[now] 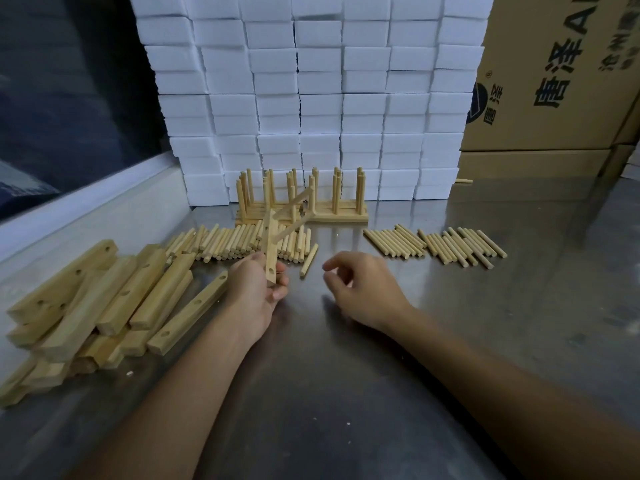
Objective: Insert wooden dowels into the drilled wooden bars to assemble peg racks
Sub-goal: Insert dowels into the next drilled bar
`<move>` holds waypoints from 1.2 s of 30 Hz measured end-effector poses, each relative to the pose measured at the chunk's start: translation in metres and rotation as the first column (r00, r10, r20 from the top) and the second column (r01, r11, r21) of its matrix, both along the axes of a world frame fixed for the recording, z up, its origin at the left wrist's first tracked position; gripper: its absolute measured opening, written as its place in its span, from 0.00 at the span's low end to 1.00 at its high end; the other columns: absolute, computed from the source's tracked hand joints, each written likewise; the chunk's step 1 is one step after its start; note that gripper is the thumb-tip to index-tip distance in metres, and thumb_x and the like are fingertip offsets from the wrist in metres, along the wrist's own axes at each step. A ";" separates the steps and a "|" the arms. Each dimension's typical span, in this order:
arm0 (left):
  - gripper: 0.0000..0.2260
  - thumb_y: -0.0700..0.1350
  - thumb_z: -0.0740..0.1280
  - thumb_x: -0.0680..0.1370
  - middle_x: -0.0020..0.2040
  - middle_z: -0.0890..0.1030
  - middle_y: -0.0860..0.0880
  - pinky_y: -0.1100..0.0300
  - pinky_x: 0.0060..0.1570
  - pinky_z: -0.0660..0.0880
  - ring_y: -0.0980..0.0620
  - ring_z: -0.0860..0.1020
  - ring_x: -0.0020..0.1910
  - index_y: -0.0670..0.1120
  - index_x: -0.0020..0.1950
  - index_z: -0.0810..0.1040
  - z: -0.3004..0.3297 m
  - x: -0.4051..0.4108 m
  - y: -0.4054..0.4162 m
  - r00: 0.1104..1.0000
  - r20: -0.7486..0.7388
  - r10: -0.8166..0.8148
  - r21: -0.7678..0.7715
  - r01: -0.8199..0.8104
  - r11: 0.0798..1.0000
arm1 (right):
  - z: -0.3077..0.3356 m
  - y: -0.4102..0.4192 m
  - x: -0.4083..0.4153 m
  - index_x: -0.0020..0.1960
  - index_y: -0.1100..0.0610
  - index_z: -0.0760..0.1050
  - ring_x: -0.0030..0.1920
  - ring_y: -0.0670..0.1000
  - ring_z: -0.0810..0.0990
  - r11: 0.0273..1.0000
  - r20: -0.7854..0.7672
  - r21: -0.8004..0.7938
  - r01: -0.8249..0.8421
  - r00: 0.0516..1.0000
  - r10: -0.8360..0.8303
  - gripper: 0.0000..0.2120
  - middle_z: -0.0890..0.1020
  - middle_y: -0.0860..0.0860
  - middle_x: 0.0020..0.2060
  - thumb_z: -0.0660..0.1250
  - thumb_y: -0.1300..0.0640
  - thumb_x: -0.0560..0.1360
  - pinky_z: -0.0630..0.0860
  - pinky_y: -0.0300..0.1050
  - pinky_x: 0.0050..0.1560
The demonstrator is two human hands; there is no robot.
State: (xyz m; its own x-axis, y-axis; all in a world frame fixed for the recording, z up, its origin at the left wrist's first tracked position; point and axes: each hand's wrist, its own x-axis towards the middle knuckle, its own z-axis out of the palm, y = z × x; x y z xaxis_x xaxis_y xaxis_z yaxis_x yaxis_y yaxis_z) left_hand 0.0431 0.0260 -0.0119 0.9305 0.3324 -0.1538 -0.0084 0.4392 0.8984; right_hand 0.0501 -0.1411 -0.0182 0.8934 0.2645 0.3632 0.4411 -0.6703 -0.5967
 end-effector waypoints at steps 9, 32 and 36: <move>0.11 0.41 0.52 0.86 0.36 0.71 0.43 0.65 0.17 0.60 0.53 0.69 0.22 0.39 0.48 0.70 0.000 0.001 -0.003 1.000 0.006 -0.001 -0.027 0.001 1.000 | -0.010 0.025 -0.004 0.70 0.45 0.69 0.72 0.56 0.63 0.850 -0.004 -0.527 -0.011 1.000 0.010 0.26 0.67 0.50 0.72 0.45 0.35 0.81 0.58 0.60 0.67; 0.10 0.42 0.54 0.85 0.35 0.73 0.43 0.64 0.19 0.62 0.51 0.71 0.27 0.39 0.51 0.72 0.002 -0.002 -0.001 1.000 -0.005 0.002 -0.065 -0.003 0.998 | 0.000 -0.015 0.005 0.52 0.53 0.76 0.44 0.47 0.78 0.962 -0.080 -0.019 0.271 0.959 -0.271 0.07 0.81 0.48 0.44 0.69 0.50 0.78 0.76 0.44 0.45; 0.10 0.42 0.54 0.85 0.36 0.74 0.43 0.64 0.19 0.64 0.51 0.71 0.28 0.39 0.54 0.72 0.002 -0.003 -0.001 1.000 -0.005 0.000 -0.057 0.000 0.998 | 0.001 -0.017 0.004 0.46 0.52 0.77 0.41 0.46 0.81 0.955 -0.127 0.189 0.227 0.970 -0.206 0.06 0.82 0.48 0.39 0.71 0.50 0.77 0.80 0.45 0.45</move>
State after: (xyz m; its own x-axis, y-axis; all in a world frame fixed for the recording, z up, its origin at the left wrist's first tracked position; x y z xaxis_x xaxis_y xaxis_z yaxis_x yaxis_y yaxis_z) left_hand 0.0397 0.0251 -0.0100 0.9297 0.3228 -0.1771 -0.0038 0.4895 0.8720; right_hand 0.0545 -0.1581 -0.0173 0.9569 -0.0081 0.2902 0.2264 -0.6047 -0.7636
